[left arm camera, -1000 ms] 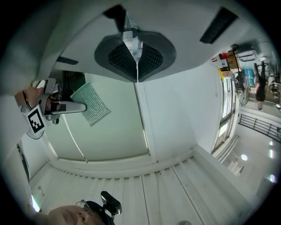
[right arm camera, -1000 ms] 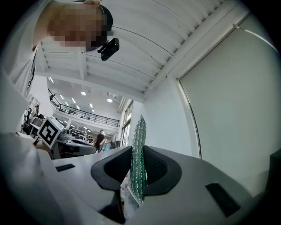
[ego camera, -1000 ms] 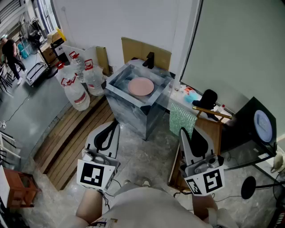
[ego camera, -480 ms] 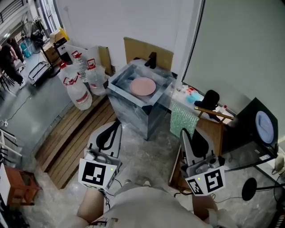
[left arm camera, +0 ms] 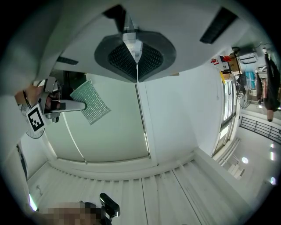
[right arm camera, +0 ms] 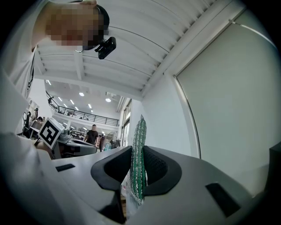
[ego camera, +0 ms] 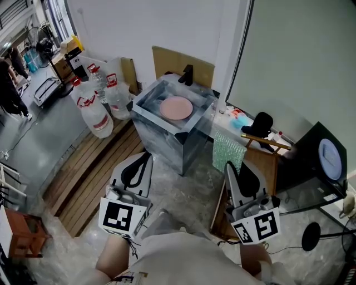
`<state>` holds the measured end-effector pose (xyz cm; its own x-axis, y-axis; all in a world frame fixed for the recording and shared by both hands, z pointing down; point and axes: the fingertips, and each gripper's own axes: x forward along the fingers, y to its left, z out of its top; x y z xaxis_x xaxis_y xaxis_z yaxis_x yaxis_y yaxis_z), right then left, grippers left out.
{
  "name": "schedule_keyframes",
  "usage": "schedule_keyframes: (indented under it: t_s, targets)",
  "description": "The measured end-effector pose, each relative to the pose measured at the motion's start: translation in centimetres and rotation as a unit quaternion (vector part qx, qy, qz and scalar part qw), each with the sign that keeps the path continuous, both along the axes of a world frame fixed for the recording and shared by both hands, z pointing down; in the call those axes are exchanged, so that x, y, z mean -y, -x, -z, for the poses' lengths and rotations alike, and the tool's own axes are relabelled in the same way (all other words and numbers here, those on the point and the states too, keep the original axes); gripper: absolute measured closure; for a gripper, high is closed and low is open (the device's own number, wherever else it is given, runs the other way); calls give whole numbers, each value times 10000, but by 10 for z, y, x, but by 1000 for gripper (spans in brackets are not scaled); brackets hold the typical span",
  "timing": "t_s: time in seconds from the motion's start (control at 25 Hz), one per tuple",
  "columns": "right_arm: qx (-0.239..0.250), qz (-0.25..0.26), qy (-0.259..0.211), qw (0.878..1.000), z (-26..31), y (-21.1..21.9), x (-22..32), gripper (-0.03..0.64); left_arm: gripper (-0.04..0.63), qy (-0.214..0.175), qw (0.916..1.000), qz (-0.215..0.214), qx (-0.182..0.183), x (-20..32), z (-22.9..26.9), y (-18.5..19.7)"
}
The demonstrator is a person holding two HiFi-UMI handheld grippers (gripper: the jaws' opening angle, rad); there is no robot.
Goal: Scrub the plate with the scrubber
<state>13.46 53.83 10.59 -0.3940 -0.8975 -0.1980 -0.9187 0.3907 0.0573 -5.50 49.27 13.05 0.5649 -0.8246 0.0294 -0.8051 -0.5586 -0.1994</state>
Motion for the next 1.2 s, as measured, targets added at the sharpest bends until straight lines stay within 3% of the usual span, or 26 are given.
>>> schedule_keyframes:
  t_s: [0.12, 0.28, 0.6, 0.8, 1.2]
  targets:
    - [-20, -33, 18, 10000, -5, -2, 8, 515, 571, 125, 9999, 22, -47, 8, -3, -1]
    - [-21, -61, 68, 10000, -16, 0, 26, 515, 571, -44, 10000, -79, -6, 27, -8, -1]
    - [-118, -147, 175, 9997, -34, 3, 91, 515, 571, 190, 9997, -123, -49, 92, -28, -1]
    - [-164, -227, 326, 9991, -44, 10, 151, 515, 571, 65, 9995, -321, 36, 153, -38, 5]
    - [-407, -265, 1020, 9936, -70, 41, 300, 515, 571, 670, 9966, -448, 185, 306, -74, 30]
